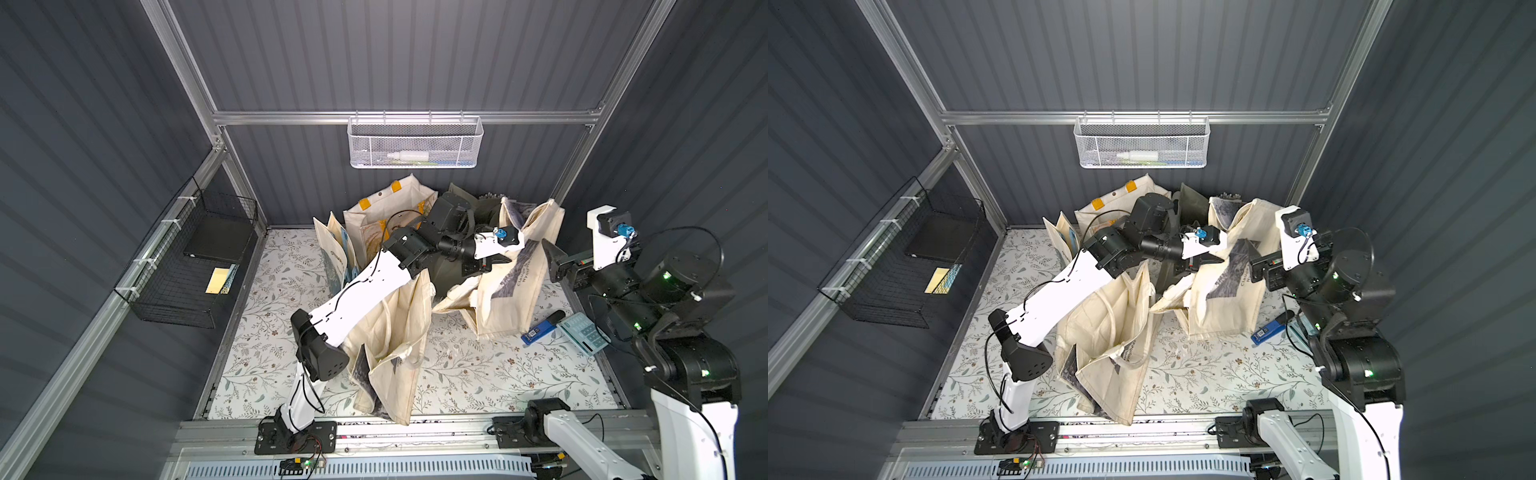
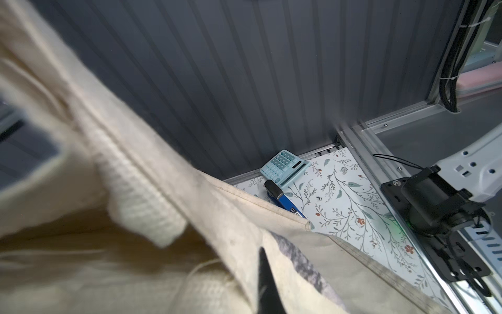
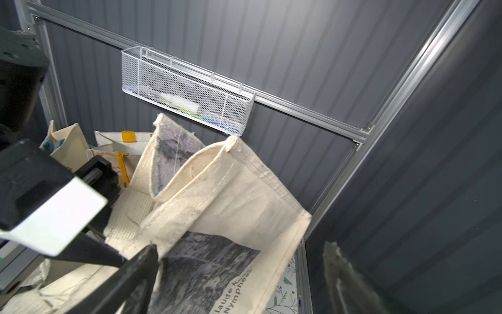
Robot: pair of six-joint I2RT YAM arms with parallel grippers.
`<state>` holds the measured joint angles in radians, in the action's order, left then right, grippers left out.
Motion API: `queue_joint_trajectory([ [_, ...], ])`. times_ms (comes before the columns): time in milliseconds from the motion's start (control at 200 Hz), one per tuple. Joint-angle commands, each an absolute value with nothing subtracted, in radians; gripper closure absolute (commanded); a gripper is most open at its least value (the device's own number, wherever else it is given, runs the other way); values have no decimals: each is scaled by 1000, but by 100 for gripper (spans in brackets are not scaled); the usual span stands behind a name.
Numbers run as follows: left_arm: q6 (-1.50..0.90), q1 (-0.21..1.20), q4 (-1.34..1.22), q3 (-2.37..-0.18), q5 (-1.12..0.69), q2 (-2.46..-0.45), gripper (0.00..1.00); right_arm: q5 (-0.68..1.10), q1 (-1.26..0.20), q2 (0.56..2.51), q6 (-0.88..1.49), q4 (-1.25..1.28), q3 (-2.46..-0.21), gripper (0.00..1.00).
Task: Put away the canvas bag
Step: Press the canvas bag.
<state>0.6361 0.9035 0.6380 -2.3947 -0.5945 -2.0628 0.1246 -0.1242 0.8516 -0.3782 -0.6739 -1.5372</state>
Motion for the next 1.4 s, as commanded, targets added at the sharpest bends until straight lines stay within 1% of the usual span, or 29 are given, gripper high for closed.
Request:
queue_joint_trajectory([
  [0,745,897,607,-2407,-622,-2009,100,182,-120,855,-389,-685,-1527,4],
  [150,827,895,620,-2287,-570,-1908,100,201,-120,852,-416,-628,-1500,5],
  [250,833,895,638,-2243,-551,-1869,100,248,-116,840,-415,-539,-1437,2],
  [270,829,896,641,-2235,-552,-1864,100,297,-113,839,-411,-525,-1424,2],
  [330,810,896,648,-2208,-567,-1854,100,369,-97,845,-391,-503,-1389,2],
  [400,793,894,650,-2162,-577,-1843,100,488,-36,865,-352,-507,-1358,2],
  [530,764,895,638,-2064,-597,-1824,100,658,42,861,-230,-395,-1208,2],
  [655,728,891,587,-1974,-634,-1807,100,832,159,856,-70,-192,-1030,2],
  [760,706,888,596,-1971,-662,-1823,100,946,246,874,71,2,-903,4],
  [860,695,888,614,-1984,-673,-1842,100,949,278,876,75,35,-850,5],
  [1046,720,888,687,-2008,-661,-1860,100,868,278,776,-90,-124,-844,2],
  [1166,754,886,807,-2116,-660,-1903,100,860,274,685,-193,-180,-800,2],
  [1231,758,886,856,-2157,-655,-1915,100,768,273,642,-206,-184,-782,2],
  [1291,755,885,866,-2146,-644,-1901,100,685,273,613,-215,-169,-764,2],
  [1346,747,885,866,-2127,-635,-1881,100,667,272,610,-227,-166,-757,2],
  [1391,736,873,863,-2122,-664,-1868,100,660,270,611,-212,-152,-754,2],
])
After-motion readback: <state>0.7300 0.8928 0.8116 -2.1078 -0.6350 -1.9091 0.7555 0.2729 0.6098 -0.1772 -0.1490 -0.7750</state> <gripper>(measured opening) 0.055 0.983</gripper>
